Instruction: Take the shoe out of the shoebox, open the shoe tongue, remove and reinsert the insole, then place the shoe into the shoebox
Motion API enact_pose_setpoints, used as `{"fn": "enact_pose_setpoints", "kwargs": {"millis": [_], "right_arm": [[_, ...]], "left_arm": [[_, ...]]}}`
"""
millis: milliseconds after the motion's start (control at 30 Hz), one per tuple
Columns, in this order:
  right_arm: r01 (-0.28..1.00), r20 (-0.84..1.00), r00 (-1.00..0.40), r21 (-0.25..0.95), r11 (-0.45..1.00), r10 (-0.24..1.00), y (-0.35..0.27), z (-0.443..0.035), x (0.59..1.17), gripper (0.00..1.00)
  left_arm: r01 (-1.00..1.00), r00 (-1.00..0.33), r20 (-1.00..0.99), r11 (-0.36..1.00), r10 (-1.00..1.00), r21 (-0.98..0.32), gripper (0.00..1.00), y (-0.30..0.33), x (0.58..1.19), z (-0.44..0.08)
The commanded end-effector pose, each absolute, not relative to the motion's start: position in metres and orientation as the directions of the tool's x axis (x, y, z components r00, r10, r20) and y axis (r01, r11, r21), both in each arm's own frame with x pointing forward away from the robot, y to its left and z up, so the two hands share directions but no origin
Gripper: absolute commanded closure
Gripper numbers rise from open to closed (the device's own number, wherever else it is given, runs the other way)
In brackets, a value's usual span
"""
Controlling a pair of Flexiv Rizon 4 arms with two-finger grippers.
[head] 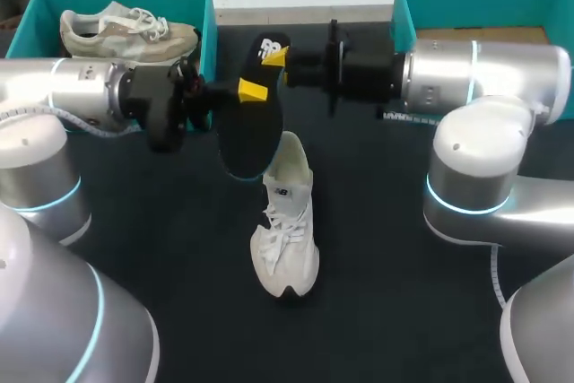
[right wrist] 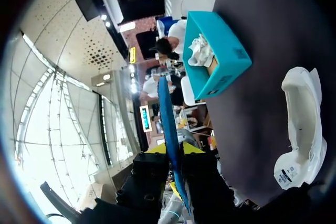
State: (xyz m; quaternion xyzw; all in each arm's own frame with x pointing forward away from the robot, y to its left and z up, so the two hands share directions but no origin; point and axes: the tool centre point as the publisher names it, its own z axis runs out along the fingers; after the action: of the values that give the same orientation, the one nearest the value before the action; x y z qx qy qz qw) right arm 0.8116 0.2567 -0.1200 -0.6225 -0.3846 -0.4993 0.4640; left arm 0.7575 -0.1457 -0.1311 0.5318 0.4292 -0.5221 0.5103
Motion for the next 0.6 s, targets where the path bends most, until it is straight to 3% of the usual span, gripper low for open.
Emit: {"fn": "enact_pose_setpoints", "kwargs": {"millis": [33,433,600], "right_arm": [[0.944,0.984,0.177,-0.172,-0.282,-0.008,0.246,-0.118,0.804,0.00],[0.993,0.999,-0.016,0.021,-0.116,0.048,0.190,-0.110,0.795,0.00],[0.992,0.997,0.006,0.005,-0.128,0.083,0.181,-0.109,0.795,0.00]], "left_arm": [[0.991,0.067,-0.995,-0.112,-0.071,0.075,1.00,-0.135,0.754,-0.129],[0.996,0.029,-0.998,-0.087,-0.053,0.033,1.00,-0.115,0.757,-0.118],[0.996,0.029,-0.998,-0.077,-0.050,0.033,1.00,-0.116,0.759,-0.114]]}}
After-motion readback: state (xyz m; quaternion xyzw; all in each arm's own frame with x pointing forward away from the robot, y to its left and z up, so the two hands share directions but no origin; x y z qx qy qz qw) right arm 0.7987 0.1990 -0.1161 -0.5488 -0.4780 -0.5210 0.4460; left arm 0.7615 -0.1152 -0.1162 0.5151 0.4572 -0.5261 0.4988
